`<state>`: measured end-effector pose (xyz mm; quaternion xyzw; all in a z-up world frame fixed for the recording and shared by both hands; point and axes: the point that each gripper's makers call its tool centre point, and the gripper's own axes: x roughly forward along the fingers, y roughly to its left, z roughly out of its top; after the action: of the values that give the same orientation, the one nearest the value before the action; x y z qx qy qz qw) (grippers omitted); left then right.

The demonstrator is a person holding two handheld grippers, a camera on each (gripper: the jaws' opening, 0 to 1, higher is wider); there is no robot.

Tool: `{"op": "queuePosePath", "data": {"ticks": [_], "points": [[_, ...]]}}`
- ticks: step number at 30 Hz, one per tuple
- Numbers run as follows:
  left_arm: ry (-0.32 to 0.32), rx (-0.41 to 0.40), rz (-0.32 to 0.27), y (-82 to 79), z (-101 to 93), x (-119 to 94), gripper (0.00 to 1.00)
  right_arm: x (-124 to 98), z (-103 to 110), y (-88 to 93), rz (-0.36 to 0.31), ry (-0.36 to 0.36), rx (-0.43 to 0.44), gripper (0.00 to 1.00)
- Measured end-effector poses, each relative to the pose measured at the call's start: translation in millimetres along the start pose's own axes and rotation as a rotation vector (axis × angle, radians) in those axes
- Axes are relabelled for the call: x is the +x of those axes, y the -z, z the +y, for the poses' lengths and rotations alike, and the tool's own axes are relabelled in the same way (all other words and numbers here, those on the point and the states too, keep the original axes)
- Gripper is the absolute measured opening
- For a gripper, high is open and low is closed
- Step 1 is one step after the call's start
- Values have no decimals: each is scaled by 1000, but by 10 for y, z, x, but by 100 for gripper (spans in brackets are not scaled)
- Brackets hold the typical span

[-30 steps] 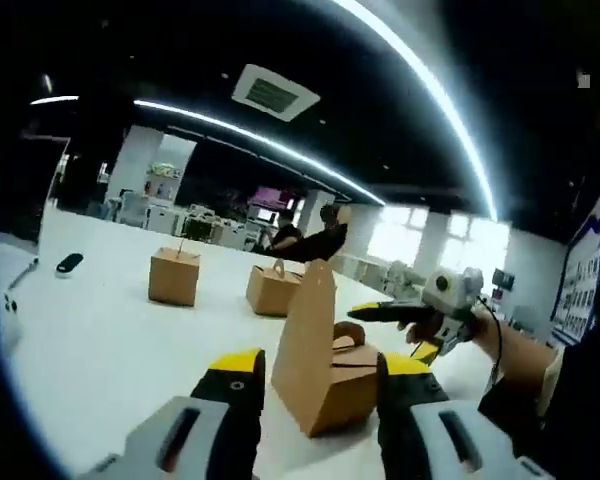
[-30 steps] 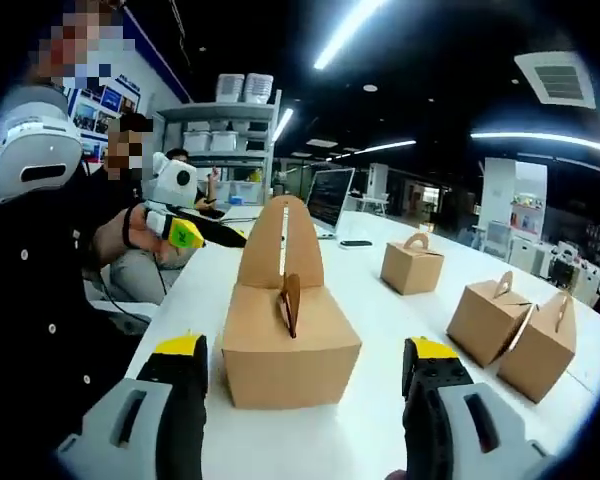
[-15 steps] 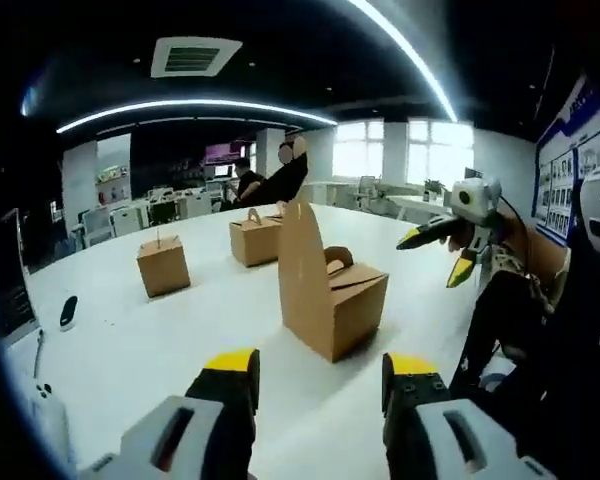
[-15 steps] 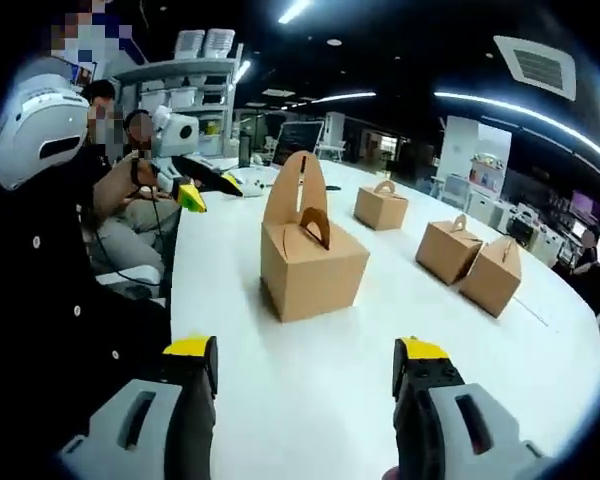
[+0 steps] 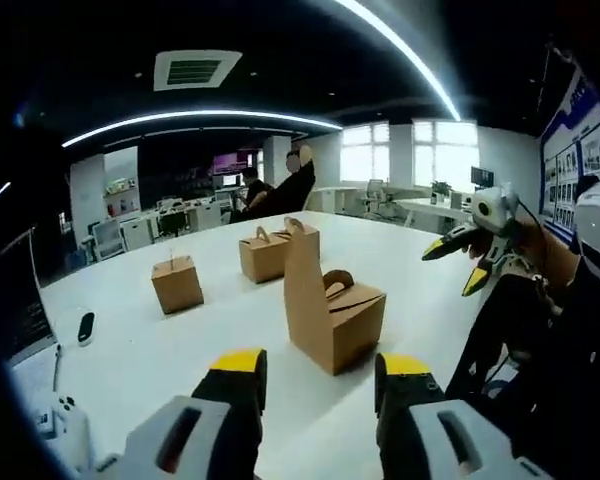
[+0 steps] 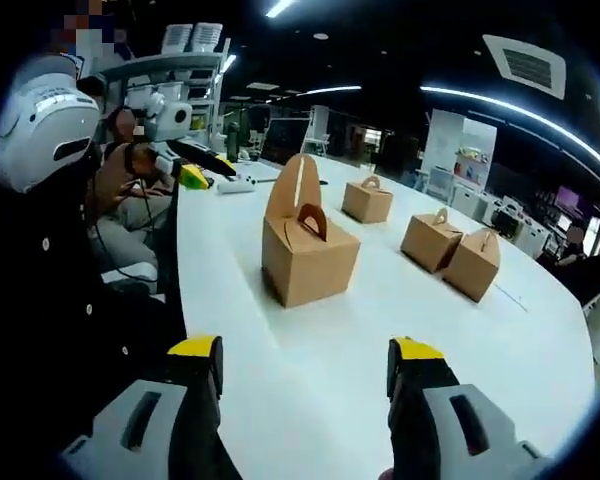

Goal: Pick up one paper box from the group, open the paper box, and remove the item inside

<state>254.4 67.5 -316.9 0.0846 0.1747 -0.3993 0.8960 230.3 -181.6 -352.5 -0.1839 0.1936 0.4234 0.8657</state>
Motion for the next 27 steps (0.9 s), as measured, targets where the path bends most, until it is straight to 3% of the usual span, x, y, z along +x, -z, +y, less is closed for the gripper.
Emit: {"op": "queuePosePath", "data": {"ticks": [5,9,13,18,21,23,25,27], "points": [[23,24,-9,-270,-26,197,43,45,68,-108,-19,-17,-29,66],[51,13,5,-543,15,417,38,90,104,-109,-15,-25,-44,66],[65,-12,21,-703,77,647,33,126,139,-120,-12,-30,-62,66],[78,-3,64,-700,63,869,32,162,181,-163,-19,-34,-78,66],[67,146,81,-769,46,867,37,169,190,-177,-25,-39,-78,66],[77,330,110,-914,14,833,37,173,188,-177,-27,-43,-78,65],[122,456,147,-1055,-66,825,37,181,177,-170,-29,-46,-78,65],[184,528,170,-1155,-170,854,36,198,175,-164,-30,-50,-77,65]]}}
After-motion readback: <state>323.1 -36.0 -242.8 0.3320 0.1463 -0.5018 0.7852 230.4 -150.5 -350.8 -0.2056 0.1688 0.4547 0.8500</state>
